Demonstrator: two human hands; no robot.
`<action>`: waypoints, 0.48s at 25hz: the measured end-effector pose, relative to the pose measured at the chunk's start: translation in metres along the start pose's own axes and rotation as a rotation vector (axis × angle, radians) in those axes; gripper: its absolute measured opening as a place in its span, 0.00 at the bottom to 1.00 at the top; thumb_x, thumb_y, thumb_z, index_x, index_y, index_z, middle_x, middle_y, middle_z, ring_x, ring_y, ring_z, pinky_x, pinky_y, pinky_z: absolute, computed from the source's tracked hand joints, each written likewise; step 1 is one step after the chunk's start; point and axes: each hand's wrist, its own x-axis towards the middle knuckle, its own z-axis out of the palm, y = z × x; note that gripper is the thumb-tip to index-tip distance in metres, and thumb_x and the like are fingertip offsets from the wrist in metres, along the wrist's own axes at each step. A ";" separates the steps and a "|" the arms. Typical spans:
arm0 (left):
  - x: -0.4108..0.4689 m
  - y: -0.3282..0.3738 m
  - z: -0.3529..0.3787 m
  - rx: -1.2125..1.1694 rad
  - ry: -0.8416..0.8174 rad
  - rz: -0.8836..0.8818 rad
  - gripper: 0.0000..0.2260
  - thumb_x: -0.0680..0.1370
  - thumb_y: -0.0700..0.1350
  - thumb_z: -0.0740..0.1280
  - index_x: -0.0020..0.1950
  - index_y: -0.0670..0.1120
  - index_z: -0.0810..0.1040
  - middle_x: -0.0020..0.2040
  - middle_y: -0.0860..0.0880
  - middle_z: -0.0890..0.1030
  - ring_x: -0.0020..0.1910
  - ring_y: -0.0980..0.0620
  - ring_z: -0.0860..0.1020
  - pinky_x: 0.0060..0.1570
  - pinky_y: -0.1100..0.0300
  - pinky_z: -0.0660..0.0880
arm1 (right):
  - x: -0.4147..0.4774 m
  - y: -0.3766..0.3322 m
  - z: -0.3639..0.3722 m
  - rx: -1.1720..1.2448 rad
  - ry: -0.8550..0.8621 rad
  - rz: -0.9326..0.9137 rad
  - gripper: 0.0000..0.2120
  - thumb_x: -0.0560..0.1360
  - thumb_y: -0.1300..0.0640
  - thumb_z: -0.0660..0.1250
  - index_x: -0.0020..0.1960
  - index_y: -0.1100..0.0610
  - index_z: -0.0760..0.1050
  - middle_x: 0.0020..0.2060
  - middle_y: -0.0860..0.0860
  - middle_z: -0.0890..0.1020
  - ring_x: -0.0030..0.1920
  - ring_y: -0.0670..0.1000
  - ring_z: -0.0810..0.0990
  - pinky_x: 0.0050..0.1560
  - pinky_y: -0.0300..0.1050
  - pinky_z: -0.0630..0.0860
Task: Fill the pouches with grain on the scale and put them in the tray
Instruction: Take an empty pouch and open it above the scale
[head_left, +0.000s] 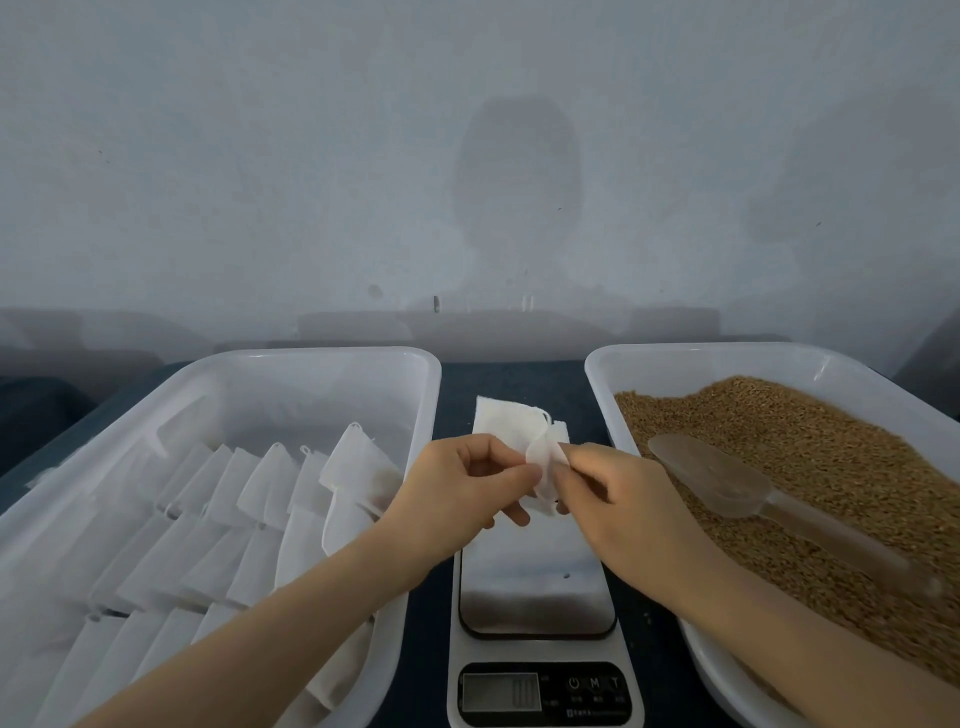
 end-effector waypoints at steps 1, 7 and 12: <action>0.000 0.001 0.000 0.002 0.014 -0.005 0.06 0.75 0.43 0.69 0.38 0.47 0.80 0.36 0.52 0.84 0.33 0.54 0.82 0.31 0.67 0.72 | 0.001 0.000 0.000 -0.006 0.027 0.019 0.06 0.78 0.57 0.63 0.47 0.47 0.73 0.33 0.41 0.77 0.33 0.43 0.78 0.34 0.32 0.72; -0.003 0.001 0.002 0.000 -0.125 0.021 0.05 0.77 0.43 0.68 0.43 0.43 0.78 0.40 0.51 0.85 0.35 0.51 0.83 0.32 0.66 0.74 | -0.001 0.002 -0.004 -0.032 0.235 0.019 0.12 0.74 0.58 0.70 0.39 0.53 0.66 0.30 0.49 0.78 0.30 0.49 0.80 0.28 0.45 0.77; -0.003 0.002 -0.001 -0.069 -0.109 0.049 0.06 0.77 0.45 0.67 0.44 0.43 0.78 0.41 0.49 0.85 0.35 0.52 0.82 0.33 0.66 0.74 | 0.000 -0.002 -0.003 -0.172 0.208 -0.257 0.03 0.74 0.65 0.69 0.44 0.59 0.79 0.32 0.48 0.78 0.30 0.45 0.76 0.31 0.35 0.72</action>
